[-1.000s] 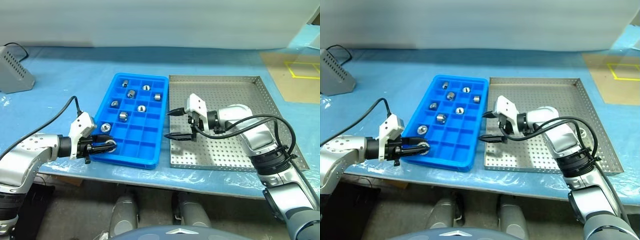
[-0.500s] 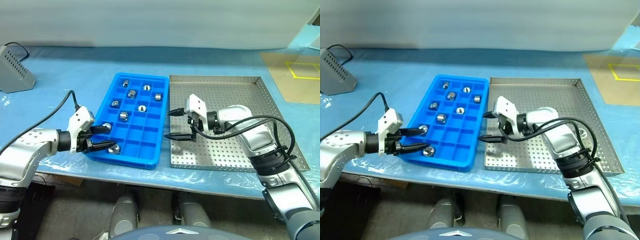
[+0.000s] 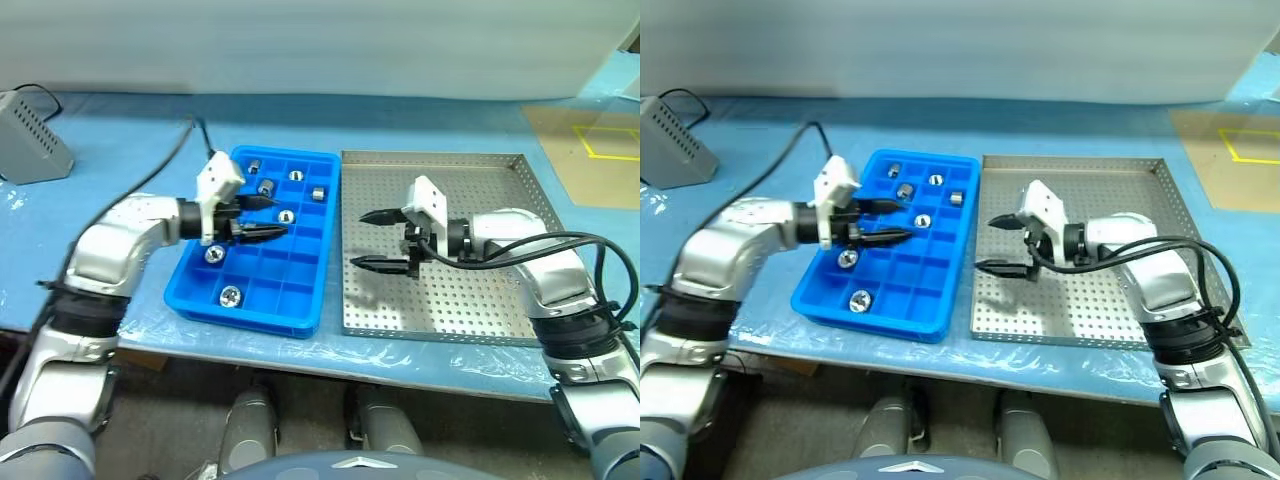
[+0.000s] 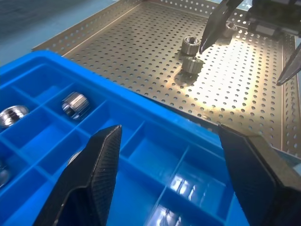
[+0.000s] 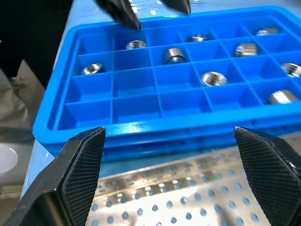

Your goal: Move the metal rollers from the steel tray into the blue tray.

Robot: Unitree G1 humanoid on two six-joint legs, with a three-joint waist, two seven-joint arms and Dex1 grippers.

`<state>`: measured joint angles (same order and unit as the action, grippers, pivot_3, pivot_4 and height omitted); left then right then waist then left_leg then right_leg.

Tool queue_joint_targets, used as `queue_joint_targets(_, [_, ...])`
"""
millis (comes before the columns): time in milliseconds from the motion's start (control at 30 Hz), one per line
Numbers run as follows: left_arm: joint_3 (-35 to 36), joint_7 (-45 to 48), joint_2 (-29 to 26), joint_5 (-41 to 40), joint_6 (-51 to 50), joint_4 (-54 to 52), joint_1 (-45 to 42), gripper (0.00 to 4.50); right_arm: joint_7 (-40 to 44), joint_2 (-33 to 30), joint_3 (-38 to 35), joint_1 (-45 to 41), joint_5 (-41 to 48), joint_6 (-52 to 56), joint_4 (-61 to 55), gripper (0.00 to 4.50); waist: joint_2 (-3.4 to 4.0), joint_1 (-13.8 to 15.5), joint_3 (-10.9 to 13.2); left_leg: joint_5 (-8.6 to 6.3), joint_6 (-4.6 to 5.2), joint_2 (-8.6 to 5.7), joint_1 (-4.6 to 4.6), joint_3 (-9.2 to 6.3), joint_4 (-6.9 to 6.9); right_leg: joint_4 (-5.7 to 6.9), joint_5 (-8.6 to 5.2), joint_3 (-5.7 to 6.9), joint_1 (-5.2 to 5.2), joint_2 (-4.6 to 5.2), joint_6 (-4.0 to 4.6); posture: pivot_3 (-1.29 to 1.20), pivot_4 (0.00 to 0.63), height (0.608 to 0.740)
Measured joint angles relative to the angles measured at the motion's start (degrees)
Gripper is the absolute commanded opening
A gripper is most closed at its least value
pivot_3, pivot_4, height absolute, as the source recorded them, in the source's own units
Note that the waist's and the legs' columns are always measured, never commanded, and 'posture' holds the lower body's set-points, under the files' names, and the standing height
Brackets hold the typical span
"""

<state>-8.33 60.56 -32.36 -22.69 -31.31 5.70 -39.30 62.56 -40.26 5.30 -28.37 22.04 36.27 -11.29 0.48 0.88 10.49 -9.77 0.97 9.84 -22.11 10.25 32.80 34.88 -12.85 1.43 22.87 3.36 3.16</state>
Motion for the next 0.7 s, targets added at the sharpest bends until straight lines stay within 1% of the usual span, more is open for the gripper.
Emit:
queue_joint_targets(133, [-3.68, -1.10, 10.59, 5.07, 7.36, 14.22, -9.03, 3.44, -2.04, -4.23, -5.46, 4.84, 0.80, 1.69, -2.14, 4.50, -0.02, -0.18, -0.01, -0.02, 0.12, -0.04, -0.07, 0.01, 0.19, -0.07, 0.01, -0.03, -0.06, 0.01, -0.02, -0.44, 0.150, 0.740])
queue_joint_targets(167, [-4.36, -1.77, 13.59, 6.79, 10.08, 19.36, -11.86, 3.44, -2.93, -5.39, -7.41, 6.45, 0.83, 1.89, -2.75, 4.50, -0.03, -0.31, -0.01, -0.13, 0.34, -0.06, -0.08, 0.01, 0.20, -0.10, 0.01, -0.05, -0.07, 0.00, -0.02, -0.47, 0.150, 0.740])
queue_joint_targets(333, [-7.09, -1.98, 23.39, 12.88, 20.55, 37.00, -19.28, 3.44, -7.34, -6.34, -13.78, 12.99, 2.30, 4.60, -8.23, 4.50, -0.06, -2.56, -0.03, -0.17, 0.63, -0.08, -0.16, 0.00, 0.22, -0.24, -0.01, -0.05, -0.04, -0.06, -0.09, -0.55, 0.150, 0.740])
queue_joint_targets(433, [-7.57, -0.32, 26.96, 15.49, 25.36, 46.08, -22.71, 3.44, -9.56, -6.47, -15.65, 17.59, 3.17, 6.30, -12.61, 4.50, -0.06, -3.95, -0.03, -0.22, 0.69, -0.08, -0.21, -0.02, 0.27, -0.27, -0.03, -0.03, -0.01, -0.09, -0.15, -0.60, 0.150, 0.740])
queue_joint_targets(533, [-7.60, -0.02, 29.41, 17.89, 28.84, 53.29, -25.43, 3.44, -11.50, -6.47, -17.48, 20.23, 4.11, 7.73, -15.32, 4.50, -0.06, -4.97, -0.03, -0.26, 0.75, -0.13, -0.26, -0.04, 0.39, -0.32, 0.00, -0.02, -0.04, -0.08, -0.27, -0.62, 0.150, 0.740])
queue_joint_targets(633, [-7.65, -1.87, 32.03, 20.95, 31.39, 59.39, -27.18, 3.44, -12.91, -6.74, -19.24, 21.91, 5.18, 8.43, -17.20, 4.50, -0.06, -5.80, -0.04, -0.30, 0.82, -0.18, -0.32, -0.05, 0.48, -0.50, -0.06, -0.01, -0.13, -0.02, -0.79, -0.64, 0.150, 0.740])
queue_joint_targets(700, [-7.69, -3.89, 32.73, 22.87, 32.43, 62.15, -27.56, 3.44, -13.52, -6.96, -19.95, 22.87, 5.40, 8.84, -17.68, 4.50, -0.06, -6.35, -0.04, -0.35, 0.90, -0.20, -0.34, -0.05, 0.52, -0.65, -0.02, 0.00, -0.22, 0.01, -0.89, -0.65, 0.150, 0.740])
